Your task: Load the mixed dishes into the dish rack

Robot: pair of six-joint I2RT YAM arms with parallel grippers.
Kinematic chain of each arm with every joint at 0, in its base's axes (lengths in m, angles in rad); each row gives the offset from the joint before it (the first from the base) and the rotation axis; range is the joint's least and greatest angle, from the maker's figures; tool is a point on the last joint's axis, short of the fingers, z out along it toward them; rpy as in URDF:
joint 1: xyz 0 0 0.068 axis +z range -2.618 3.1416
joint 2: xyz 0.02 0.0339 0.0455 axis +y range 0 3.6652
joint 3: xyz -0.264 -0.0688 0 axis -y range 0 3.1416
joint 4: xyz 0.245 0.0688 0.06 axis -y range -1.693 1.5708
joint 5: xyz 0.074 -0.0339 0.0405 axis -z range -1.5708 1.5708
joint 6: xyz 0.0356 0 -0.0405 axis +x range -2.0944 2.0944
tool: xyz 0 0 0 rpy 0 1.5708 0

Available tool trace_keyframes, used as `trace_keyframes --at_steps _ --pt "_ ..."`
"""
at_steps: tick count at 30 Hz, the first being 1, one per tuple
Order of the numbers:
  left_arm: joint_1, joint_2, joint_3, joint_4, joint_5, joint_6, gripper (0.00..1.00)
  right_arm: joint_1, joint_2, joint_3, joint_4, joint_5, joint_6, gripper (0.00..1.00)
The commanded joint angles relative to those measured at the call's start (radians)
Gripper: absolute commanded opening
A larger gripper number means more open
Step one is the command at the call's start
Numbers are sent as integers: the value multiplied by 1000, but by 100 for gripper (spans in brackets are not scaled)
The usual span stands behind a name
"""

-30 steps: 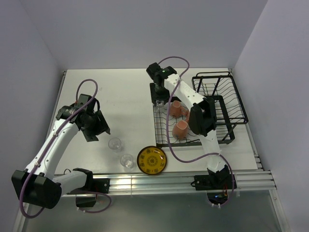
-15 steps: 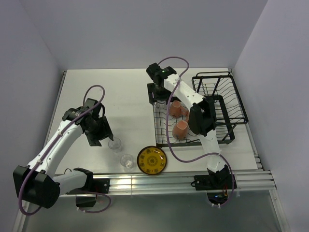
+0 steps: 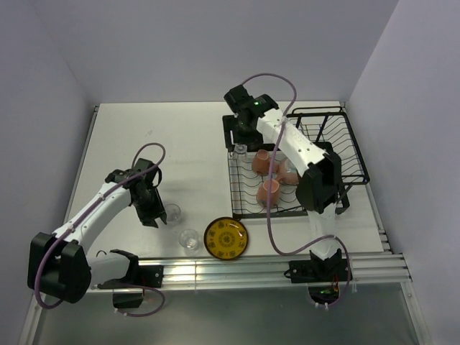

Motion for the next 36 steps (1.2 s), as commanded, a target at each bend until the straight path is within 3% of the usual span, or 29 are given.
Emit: trace_keyframes --at_steps 1,2,3,6,9,16,20,23,24,30,36 --pt "-6 44 -17 99 -13 30 38 18 -141 -6 28 6 4 79" --pt "-8 58 -13 111 -13 33 34 19 -155 -3 19 5 4 79" --pt "-8 79 -5 113 -15 38 23 22 -168 10 14 5 4 79" --pt "-9 105 30 119 -22 50 15 22 -202 44 -13 -9 6 79" --pt "-9 134 75 102 -41 65 11 24 -228 79 -35 -17 9 79" --pt "-8 83 90 39 -38 58 11 24 -277 40 -32 -9 -3 79" --pt "-9 11 101 -5 -38 48 19 24 -297 4 -15 -17 -8 79" --pt "-9 -36 130 -16 -38 39 34 24 -298 3 -15 -18 -13 78" --pt "-9 -34 138 -16 -44 36 46 24 -298 4 -15 -20 -16 78" --pt "-9 30 135 36 -24 28 59 24 -312 -11 -10 -35 -14 78" --pt "-9 114 83 123 -33 41 60 24 -346 -31 -9 -32 -19 78"
